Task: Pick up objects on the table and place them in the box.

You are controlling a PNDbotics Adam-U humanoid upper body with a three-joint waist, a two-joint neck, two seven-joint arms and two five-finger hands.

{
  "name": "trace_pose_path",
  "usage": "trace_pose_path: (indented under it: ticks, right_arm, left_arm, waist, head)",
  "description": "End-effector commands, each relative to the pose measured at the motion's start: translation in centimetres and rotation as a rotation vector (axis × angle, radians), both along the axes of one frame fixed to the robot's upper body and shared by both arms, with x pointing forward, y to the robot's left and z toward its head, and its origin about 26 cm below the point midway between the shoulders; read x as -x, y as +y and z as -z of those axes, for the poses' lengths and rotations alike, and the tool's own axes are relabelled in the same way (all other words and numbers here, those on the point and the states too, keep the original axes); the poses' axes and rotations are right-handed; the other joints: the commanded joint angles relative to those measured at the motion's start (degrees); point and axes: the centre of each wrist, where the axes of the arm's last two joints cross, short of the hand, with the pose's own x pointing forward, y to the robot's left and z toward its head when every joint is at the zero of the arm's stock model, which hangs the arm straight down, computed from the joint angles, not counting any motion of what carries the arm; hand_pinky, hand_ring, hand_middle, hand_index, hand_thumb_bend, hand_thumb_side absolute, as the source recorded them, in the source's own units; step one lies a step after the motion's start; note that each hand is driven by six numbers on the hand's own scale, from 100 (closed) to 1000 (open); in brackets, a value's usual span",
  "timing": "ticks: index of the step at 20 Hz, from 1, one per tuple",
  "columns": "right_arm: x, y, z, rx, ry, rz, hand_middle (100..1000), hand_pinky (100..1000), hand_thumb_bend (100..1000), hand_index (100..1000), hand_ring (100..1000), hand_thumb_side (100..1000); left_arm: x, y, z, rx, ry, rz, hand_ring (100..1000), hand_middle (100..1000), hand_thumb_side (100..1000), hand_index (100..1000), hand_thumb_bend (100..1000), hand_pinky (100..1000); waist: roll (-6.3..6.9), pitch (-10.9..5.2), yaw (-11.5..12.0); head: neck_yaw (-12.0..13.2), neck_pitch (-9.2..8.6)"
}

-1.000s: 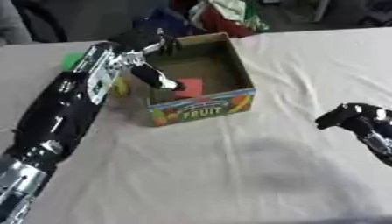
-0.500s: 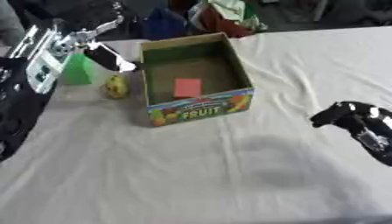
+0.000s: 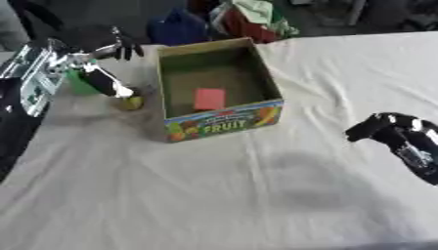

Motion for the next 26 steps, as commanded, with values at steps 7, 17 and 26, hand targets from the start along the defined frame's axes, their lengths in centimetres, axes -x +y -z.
trace_pose_path:
  ticks: [7,17,26]
  right_arm:
    - [-0.2,-0.6,-0.8,0.022,-0.023,0.011,591,730,100,662,744,565]
    - [-0.2,-0.5,-0.8,0.020,-0.024,0.008,591,730,100,662,744,568]
    - [-0.2,-0.5,-0.8,0.019,-0.026,0.010,591,730,100,662,744,571]
  left_arm:
    - [-0.9,1.8,1.0,-0.026,0.013,-0.114,564,553,504,798,578,657]
    - [-1.5,1.6,3.3,-0.033,0.047,-0.149,560,549,487,796,540,652]
    - [-1.6,1.4,4.1,0.018,-0.030,-0.174,539,528,383,779,448,636]
  waist:
    - [-0.41,-0.86,0.27]
    - [-0.53,-0.66,0.11]
    - [-0.59,-0.32,-0.23]
  head:
    - [-0.32,-0.33]
    - [-0.31,-0.41]
    - [-0.19,-0.57]
